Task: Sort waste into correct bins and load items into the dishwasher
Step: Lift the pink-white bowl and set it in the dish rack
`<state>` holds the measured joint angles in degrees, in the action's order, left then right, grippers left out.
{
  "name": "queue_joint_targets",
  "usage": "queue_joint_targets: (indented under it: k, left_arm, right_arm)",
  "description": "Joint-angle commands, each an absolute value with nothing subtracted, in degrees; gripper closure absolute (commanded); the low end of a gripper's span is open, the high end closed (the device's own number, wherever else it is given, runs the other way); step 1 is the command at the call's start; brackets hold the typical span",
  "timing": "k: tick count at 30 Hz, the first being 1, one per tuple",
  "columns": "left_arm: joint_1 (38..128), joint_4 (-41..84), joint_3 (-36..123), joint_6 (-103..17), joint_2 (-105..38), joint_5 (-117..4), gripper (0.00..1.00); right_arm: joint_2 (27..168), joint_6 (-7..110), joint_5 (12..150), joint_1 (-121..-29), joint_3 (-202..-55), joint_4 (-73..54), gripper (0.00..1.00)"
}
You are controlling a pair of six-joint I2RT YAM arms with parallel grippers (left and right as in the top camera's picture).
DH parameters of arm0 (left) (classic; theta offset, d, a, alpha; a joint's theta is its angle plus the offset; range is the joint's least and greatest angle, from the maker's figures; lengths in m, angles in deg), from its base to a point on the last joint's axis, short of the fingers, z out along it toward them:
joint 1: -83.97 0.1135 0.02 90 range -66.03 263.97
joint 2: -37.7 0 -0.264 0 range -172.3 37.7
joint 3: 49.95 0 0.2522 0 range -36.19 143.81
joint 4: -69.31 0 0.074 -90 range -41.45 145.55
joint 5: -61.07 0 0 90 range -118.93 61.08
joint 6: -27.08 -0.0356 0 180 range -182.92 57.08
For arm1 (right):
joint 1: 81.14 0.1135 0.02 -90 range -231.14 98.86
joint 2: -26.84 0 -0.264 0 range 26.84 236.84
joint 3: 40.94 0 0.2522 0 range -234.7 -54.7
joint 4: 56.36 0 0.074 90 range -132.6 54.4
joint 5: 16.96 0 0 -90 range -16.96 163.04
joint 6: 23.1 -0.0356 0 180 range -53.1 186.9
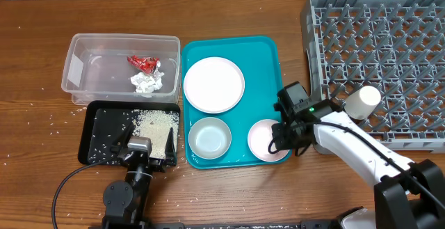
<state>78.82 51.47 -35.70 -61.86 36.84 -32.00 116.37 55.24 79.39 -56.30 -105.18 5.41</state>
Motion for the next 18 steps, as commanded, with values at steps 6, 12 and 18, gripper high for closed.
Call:
queue_joint_targets:
  k: [6, 12, 18]
  left_arm:
    - [79.19, 51.43, -35.92, -62.76, 37.45, -32.8, 0.0]
    - [79.19, 51.43, -35.92, -62.76, 37.45, -32.8, 0.0]
    - [79.19, 51.43, -35.92, -62.76, 37.45, -32.8, 0.0]
  right_arm:
    - [114.45, 55.41, 78.61, -56.23, -110.14, 8.43, 0.8]
    - [109.6, 56.14, 76.29, -56.69, -115.49, 12.84, 0.48]
    - [110.82, 56.14, 75.02, -58.02, -113.09, 12.69, 0.46]
